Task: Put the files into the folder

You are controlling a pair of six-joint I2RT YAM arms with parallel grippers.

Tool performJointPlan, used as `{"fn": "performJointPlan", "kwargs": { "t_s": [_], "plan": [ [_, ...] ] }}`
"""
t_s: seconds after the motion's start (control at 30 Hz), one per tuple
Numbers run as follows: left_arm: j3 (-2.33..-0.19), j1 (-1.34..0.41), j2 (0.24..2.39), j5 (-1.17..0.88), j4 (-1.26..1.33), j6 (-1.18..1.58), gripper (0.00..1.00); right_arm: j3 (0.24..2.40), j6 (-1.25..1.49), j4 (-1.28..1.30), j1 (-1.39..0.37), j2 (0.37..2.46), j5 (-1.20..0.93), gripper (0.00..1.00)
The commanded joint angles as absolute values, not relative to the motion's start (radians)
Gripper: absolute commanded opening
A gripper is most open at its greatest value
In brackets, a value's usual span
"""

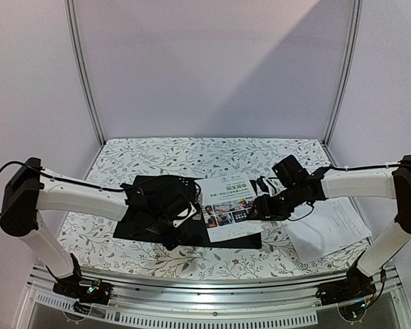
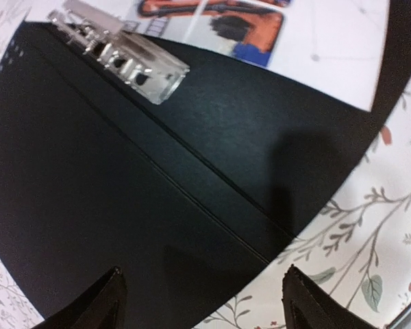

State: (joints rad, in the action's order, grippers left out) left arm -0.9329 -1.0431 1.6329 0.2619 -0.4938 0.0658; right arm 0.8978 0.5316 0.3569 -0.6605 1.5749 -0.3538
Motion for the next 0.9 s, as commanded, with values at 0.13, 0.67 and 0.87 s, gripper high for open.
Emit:
{"fn": "performJointPlan", "kwargs": {
  "t_s": [0.13,0.67,0.87],
  "plan": [
    [-0.941,-1.166,1.619,0.252,-0.481,-0.173,0.79,1.026,0.452,0.407,-0.567,1.665,-0.211,0.75],
    [-1.03,-1.19,1.837,0.373,-0.426,-0.218,0.75,1.1,0.433,0.361,-0.46,1.861,-0.383,0.77],
    [-1.064,-1.19,1.892,0.34,-0.382,-0.163,0.72,1.069,0.461,0.371,-0.467,1.844,-0.42,0.7]
  ]
}}
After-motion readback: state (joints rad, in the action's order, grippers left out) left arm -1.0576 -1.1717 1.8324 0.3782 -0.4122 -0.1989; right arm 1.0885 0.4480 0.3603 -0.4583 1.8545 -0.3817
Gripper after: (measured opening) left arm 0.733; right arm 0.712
